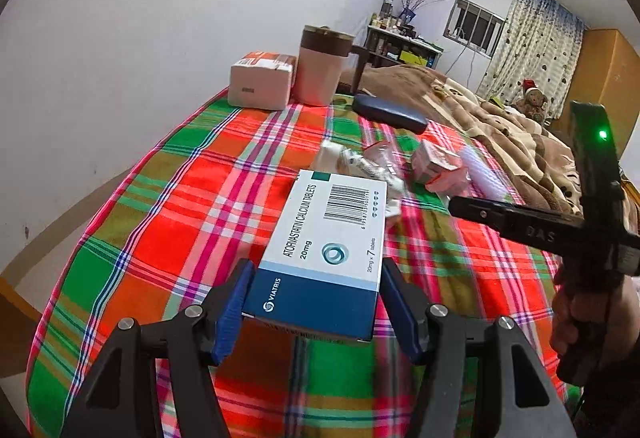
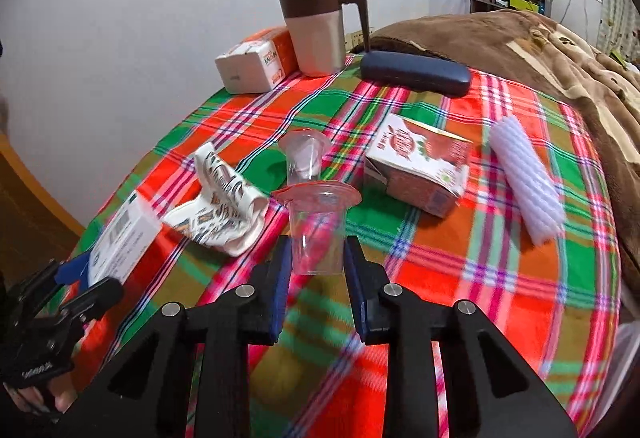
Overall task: Collect trash
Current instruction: 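Carry the medicine box and plastic cup over the bin with both tools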
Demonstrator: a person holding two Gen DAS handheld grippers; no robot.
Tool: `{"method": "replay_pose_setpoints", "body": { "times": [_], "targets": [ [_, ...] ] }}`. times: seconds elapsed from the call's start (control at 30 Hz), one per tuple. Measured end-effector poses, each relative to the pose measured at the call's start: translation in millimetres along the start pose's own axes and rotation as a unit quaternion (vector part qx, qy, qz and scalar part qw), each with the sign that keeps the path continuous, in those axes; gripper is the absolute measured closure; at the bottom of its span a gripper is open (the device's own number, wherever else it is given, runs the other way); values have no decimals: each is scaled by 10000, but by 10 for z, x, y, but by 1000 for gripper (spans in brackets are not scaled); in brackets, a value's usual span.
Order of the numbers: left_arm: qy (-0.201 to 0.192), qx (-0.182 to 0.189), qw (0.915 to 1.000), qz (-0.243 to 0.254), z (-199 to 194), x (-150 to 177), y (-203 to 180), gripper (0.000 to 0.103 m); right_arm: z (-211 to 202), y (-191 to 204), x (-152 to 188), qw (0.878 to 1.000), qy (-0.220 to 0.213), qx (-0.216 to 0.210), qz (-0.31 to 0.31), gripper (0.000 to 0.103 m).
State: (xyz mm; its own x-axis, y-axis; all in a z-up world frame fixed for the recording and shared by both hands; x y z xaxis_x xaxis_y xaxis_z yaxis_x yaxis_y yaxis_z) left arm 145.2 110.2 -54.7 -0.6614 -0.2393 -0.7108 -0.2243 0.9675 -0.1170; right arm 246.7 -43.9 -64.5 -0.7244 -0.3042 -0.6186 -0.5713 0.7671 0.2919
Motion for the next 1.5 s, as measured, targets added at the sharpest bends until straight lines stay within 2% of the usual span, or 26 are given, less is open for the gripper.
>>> {"method": "replay_pose_setpoints", "body": {
  "times": [0.27, 0.83, 1.2, 1.5],
  "targets": [
    [-24, 234, 9995, 204, -171, 57, -346, 40, -452, -59, 287, 9995, -221, 19, 213, 76],
    [36, 836, 9931, 816, -405, 228, -1222, 40, -1244, -403, 747, 9933, -745, 471, 752, 76],
    [102, 1235, 9836, 1313, -412, 317, -1868, 40, -1582, -793, 1063, 9843, -956, 746, 1286, 76],
    [223, 1602, 9720, 1705, -396, 404, -2423, 40, -1916, -1150, 1319, 9724, -1172, 1061, 1715, 76]
  ]
}}
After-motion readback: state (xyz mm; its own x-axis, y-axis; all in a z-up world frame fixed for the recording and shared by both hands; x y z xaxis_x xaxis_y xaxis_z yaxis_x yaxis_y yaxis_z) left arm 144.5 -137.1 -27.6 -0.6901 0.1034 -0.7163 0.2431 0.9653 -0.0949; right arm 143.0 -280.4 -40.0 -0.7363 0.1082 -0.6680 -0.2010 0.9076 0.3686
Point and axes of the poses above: each gripper's, at about its wrist camera, not at the fingertips, and z roughly the way its jaws point, y to its left, x to its underside, the point moved 6 cm from there along z, roughly the way its jaws point, and after that the axes turned 7 degrees about -x, right-handed, at the moved point
